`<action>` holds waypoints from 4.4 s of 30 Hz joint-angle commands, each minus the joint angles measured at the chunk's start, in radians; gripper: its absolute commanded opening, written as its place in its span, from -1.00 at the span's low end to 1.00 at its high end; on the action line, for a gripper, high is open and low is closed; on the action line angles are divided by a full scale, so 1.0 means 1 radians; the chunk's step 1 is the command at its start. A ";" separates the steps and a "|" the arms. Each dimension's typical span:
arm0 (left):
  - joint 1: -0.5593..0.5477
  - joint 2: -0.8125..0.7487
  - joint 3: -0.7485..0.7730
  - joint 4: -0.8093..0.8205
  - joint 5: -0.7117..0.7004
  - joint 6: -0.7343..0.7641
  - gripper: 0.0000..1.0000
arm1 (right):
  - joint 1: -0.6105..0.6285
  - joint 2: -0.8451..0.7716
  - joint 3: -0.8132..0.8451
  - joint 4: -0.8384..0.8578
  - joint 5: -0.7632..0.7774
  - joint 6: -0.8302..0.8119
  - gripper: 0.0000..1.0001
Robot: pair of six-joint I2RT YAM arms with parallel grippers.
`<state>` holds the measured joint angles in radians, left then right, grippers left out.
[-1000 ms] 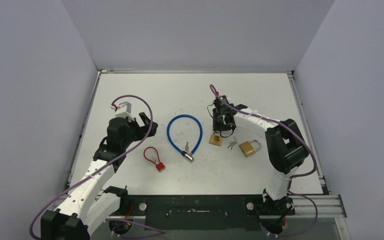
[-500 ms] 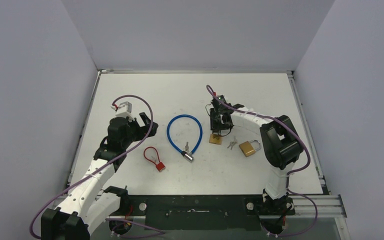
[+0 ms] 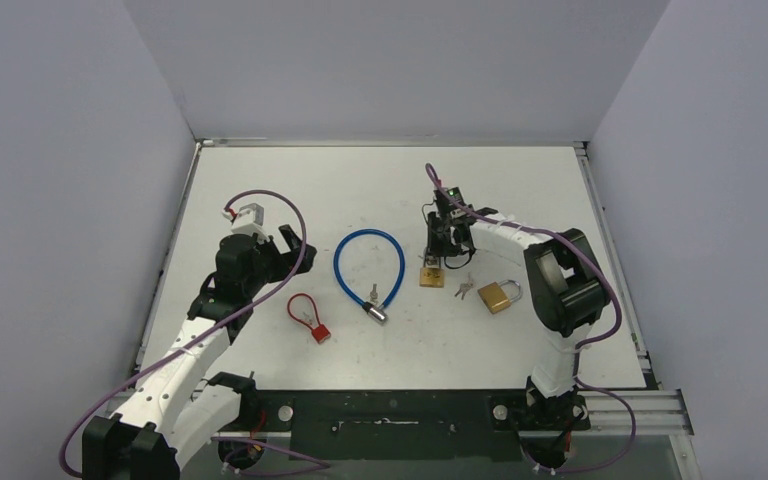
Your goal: Unlock with the key
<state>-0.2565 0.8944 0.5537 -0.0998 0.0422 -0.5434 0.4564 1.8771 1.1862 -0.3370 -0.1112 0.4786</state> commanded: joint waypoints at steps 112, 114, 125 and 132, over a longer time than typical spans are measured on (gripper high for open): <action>-0.006 -0.002 -0.076 0.183 0.085 -0.160 0.90 | 0.069 -0.026 0.031 -0.139 -0.029 -0.261 -0.45; -0.006 -0.002 -0.078 0.183 0.083 -0.160 0.90 | 0.066 -0.026 0.023 -0.129 -0.042 -0.261 -0.55; -0.007 -0.008 -0.077 0.180 0.089 -0.174 0.90 | 0.073 -0.111 0.074 -0.164 -0.021 -0.245 -1.00; -0.016 -0.004 -0.086 0.183 0.118 -0.238 0.90 | 0.079 -0.272 0.029 -0.161 -0.099 -0.195 -1.00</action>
<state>-0.2615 0.8967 0.4767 0.0269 0.1291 -0.7345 0.5255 1.7397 1.2129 -0.5140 -0.1509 0.2462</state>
